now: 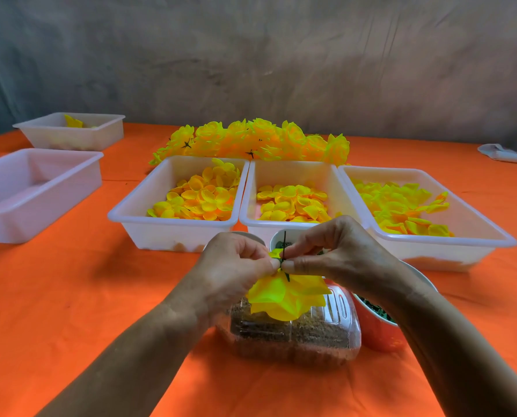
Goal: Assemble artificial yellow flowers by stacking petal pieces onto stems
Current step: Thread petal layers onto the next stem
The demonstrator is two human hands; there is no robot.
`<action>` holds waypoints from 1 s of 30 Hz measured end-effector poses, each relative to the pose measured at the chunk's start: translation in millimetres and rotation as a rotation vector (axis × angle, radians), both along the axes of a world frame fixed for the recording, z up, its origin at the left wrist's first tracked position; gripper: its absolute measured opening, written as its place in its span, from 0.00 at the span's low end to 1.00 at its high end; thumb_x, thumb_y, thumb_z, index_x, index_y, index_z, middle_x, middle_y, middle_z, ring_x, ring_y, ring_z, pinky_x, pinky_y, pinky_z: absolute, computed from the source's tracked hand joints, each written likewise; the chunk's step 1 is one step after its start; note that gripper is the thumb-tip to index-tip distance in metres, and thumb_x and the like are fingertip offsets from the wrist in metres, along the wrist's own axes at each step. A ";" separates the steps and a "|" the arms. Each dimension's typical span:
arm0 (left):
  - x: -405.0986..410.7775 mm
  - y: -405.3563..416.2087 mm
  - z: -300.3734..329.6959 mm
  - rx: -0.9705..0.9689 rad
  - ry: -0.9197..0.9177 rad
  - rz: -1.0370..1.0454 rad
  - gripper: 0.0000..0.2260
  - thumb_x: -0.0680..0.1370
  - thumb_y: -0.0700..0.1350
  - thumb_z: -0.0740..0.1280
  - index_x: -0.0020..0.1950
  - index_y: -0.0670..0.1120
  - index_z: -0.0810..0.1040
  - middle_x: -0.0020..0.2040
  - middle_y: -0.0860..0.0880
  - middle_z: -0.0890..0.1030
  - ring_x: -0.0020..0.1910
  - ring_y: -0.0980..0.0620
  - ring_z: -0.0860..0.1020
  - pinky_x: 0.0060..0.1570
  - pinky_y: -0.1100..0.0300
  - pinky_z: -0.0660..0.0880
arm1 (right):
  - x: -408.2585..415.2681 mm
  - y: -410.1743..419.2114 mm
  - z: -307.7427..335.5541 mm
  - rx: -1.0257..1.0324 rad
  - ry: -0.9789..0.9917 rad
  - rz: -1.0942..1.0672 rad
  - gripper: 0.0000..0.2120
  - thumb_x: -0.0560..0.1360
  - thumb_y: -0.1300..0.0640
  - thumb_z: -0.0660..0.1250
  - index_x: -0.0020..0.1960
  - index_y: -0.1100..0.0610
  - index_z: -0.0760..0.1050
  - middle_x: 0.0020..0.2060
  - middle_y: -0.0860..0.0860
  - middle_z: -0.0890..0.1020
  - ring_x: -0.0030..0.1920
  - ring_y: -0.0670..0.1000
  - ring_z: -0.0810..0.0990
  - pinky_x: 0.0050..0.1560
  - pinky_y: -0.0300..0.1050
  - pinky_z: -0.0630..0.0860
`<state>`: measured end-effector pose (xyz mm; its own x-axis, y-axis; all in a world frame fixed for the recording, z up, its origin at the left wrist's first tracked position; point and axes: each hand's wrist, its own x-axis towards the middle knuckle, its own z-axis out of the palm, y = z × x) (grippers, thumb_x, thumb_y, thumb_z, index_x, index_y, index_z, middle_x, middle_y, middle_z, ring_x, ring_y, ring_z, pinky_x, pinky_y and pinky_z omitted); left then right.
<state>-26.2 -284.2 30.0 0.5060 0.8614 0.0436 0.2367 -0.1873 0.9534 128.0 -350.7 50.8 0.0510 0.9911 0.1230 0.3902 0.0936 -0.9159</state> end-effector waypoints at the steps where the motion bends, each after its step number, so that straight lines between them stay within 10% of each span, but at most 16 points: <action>1: 0.7 1.1 0.6 -0.066 -0.020 -0.012 0.10 0.70 0.36 0.72 0.29 0.42 0.79 0.39 0.47 0.81 0.37 0.57 0.77 0.40 0.64 0.72 | 0.7 -0.1 1.1 -0.003 0.001 0.011 0.05 0.66 0.68 0.74 0.36 0.59 0.83 0.26 0.46 0.81 0.28 0.37 0.76 0.28 0.29 0.69; 8: 5.4 3.7 3.0 -0.245 -0.065 -0.016 0.12 0.70 0.34 0.69 0.27 0.43 0.82 0.31 0.52 0.82 0.35 0.59 0.78 0.40 0.66 0.73 | 4.6 1.6 5.1 -0.046 -0.055 0.024 0.04 0.67 0.65 0.74 0.39 0.58 0.83 0.34 0.50 0.85 0.34 0.41 0.80 0.34 0.31 0.73; 18: 3.0 1.3 -2.0 -0.152 -0.064 -0.010 0.17 0.70 0.32 0.71 0.22 0.46 0.78 0.47 0.49 0.80 0.44 0.56 0.77 0.41 0.63 0.69 | 4.9 4.1 -4.1 0.005 -0.059 0.031 0.03 0.66 0.68 0.74 0.39 0.66 0.83 0.30 0.53 0.83 0.32 0.41 0.76 0.32 0.31 0.71; 30: 5.4 2.2 -4.4 0.002 0.086 -0.006 0.16 0.69 0.32 0.71 0.24 0.44 0.73 0.43 0.50 0.78 0.40 0.57 0.75 0.36 0.68 0.70 | 7.5 7.6 -17.0 -0.007 -0.185 -0.020 0.10 0.65 0.59 0.77 0.30 0.45 0.83 0.35 0.56 0.85 0.36 0.47 0.77 0.43 0.53 0.77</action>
<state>-20.7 -282.0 25.6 0.5128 0.8585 0.0018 0.3163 -0.1909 0.9293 135.4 -343.1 33.8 0.0481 0.9909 0.1258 0.5536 0.0783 -0.8291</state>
